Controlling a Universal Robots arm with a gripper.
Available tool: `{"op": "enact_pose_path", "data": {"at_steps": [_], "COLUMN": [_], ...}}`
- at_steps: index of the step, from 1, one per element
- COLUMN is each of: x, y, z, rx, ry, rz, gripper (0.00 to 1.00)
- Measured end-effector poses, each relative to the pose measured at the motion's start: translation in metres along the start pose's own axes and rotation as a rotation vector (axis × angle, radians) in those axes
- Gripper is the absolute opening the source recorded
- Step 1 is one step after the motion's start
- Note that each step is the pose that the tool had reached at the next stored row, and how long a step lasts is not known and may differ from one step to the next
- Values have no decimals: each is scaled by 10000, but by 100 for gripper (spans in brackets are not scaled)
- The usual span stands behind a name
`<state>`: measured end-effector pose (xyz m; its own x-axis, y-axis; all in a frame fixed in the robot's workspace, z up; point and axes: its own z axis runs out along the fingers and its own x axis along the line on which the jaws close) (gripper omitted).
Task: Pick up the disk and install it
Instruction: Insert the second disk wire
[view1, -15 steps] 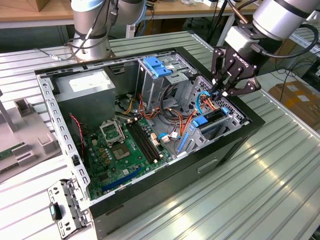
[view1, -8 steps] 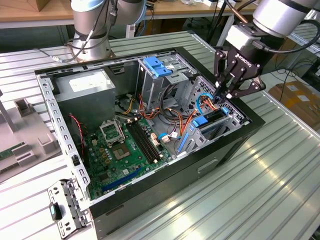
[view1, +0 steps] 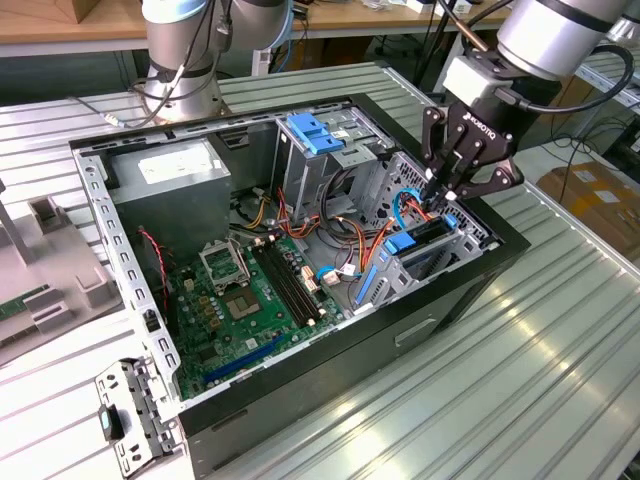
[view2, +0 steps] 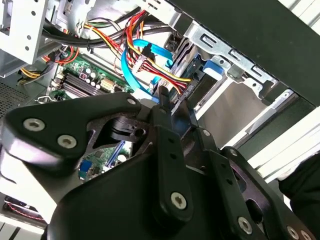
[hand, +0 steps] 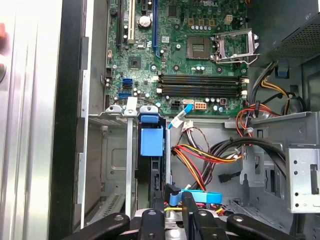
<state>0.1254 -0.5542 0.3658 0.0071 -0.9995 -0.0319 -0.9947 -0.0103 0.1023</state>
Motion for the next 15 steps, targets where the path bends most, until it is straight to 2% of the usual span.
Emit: {"op": "enact_pose_path", "data": {"at_steps": [1, 2, 3, 9, 11, 13, 14, 15], "x": [0, 0, 0, 13, 36, 54, 69, 98], "y": [1, 1, 2, 5, 8, 11, 11, 11], "z": [0, 0, 0, 1, 12, 15, 18, 20], "rx": [0, 0, 0, 0, 1, 3, 4, 4], "ry": [0, 0, 0, -1, -225, -487, -588, -610], "rz": [0, 0, 0, 1, -22, -50, -61, -63], "gripper": [21, 21, 16, 16, 16, 16, 16, 16]}}
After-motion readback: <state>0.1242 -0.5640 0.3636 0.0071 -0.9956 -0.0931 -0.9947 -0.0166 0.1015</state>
